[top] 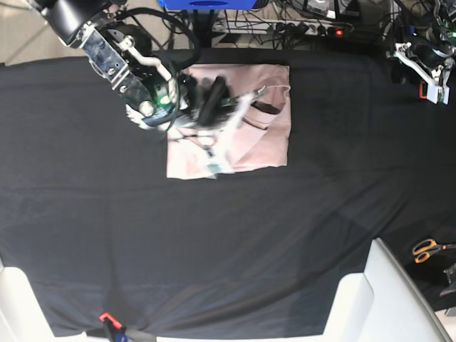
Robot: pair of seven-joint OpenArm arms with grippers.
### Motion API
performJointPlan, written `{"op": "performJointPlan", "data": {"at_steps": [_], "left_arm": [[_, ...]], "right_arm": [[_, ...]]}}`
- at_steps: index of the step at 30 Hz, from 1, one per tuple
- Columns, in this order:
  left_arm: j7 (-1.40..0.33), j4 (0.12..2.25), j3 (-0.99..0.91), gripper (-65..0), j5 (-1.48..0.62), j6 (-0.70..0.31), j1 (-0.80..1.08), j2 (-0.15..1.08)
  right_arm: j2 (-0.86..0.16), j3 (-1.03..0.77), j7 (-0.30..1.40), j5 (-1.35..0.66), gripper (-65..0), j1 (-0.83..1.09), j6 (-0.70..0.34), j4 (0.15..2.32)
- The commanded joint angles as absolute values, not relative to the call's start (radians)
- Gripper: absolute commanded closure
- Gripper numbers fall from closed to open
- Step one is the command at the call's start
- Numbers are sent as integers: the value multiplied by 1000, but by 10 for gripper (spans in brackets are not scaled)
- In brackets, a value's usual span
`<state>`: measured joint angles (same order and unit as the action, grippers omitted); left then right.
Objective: Fold the T-shirt properly
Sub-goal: 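Grasp the folded shirt's edge with the right gripper and tuck it under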
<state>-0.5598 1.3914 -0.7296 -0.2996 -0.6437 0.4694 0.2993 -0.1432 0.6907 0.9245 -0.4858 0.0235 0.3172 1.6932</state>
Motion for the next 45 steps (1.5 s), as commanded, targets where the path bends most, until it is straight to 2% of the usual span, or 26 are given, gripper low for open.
{"op": "performJointPlan", "data": {"at_steps": [1, 11, 17, 22, 38, 45], "left_arm": [[-545, 1406, -737, -257, -309, -645, 478, 315], [-545, 1408, -737, -257, -309, -645, 484, 315], [-545, 1408, -737, -257, -309, -645, 486, 317], [-545, 1408, -737, -257, -309, -645, 487, 318], [-545, 1400, -739, -257, -309, -645, 486, 318], [-545, 1400, -739, -257, -309, -645, 484, 318]], "right_arm": [[-139, 684, 911, -492, 0, 18, 317, 1684], [-128, 688, 834, -495, 0, 16, 317, 1523], [-85, 691, 765, -495, 0, -1, 311, 1455], [-45, 691, 757, -493, 0, -28, 216, 1455], [88, 704, 743, -493, 0, -168, 202, 1299], [91, 766, 654, -493, -2, -228, 163, 1256]]}}
